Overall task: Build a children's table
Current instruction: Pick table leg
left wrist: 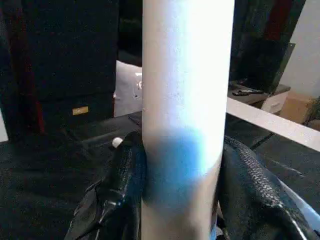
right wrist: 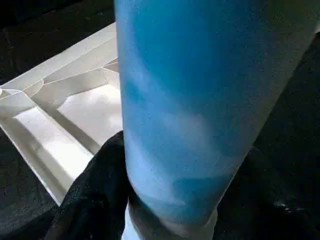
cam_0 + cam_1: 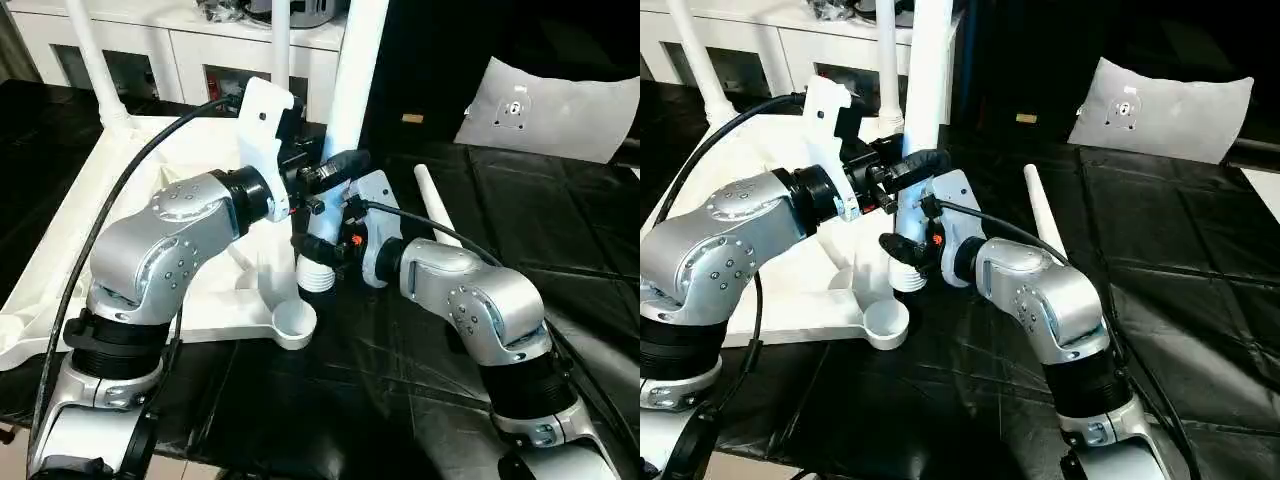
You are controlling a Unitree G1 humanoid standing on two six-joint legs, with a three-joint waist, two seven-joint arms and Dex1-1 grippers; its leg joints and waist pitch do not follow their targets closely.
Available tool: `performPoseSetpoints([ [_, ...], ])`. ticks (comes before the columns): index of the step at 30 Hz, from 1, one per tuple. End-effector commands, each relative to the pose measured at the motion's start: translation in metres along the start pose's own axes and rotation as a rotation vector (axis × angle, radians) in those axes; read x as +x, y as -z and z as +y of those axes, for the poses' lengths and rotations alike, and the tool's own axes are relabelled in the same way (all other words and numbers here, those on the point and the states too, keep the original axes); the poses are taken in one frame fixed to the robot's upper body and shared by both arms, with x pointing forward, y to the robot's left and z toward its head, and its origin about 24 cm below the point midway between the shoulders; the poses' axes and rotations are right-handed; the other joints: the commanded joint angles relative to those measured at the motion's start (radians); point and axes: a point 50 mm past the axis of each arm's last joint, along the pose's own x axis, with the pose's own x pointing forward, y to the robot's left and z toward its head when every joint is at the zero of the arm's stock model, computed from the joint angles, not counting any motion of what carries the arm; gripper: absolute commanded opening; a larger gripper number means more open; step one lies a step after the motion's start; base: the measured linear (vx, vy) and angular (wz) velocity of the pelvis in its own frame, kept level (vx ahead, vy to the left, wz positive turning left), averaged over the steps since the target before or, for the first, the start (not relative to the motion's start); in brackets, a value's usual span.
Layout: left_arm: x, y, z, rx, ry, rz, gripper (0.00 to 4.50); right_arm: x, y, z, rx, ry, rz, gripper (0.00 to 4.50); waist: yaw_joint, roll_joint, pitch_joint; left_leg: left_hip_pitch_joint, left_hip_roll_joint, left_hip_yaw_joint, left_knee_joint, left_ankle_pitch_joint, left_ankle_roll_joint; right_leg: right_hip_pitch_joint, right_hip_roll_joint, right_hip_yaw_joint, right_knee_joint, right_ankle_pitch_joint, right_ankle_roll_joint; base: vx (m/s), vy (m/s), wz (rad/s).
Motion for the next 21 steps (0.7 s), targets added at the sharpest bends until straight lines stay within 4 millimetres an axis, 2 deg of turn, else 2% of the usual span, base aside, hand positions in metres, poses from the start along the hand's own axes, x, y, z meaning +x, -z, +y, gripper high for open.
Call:
performPoseSetpoints([
  [1, 0.001, -0.006, -0.004, 0.023, 0.015, -0.015, 1.79, -0.002, 0.000, -0.002, -0.003, 0.013, 0.008, 2.64, -0.002, 0.007, -0.065, 0.031, 0.045, -0.013, -0.063, -0.125, -0.099, 0.024, -0.091, 0.039, -0.068, 0.092, -0.102, 0.000, 0.000, 0.00],
  [9, 0.001, -0.007, -0.004, 0.007, 0.020, -0.016, 1.79, -0.001, 0.001, -0.001, 0.029, 0.001, -0.004, 1.98, -0.002, 0.006, -0.066, 0.031, 0.046, -0.013, -0.063, -0.126, -0.096, 0.024, -0.092, 0.038, -0.067, 0.093, -0.106, 0.000, 0.000, 0.00],
  [16, 0.000, -0.010, -0.004, 0.002, 0.017, -0.028, 1.79, 0.000, 0.002, 0.001, 0.038, -0.012, -0.039, 1.90, -0.002, 0.007, -0.066, 0.030, 0.046, -0.013, -0.063, -0.121, -0.094, 0.024, -0.092, 0.038, -0.067, 0.100, -0.108, 0.000, 0.000, 0.00],
  [21, 0.002, -0.019, -0.011, -0.037, 0.055, -0.088, 1.79, 0.000, 0.004, 0.002, 0.047, -0.007, -0.053, 1.90, -0.003, 0.006, -0.065, 0.030, 0.045, -0.013, -0.063, -0.130, -0.093, 0.025, -0.092, 0.038, -0.068, 0.087, -0.113, 0.000, 0.000, 0.00],
])
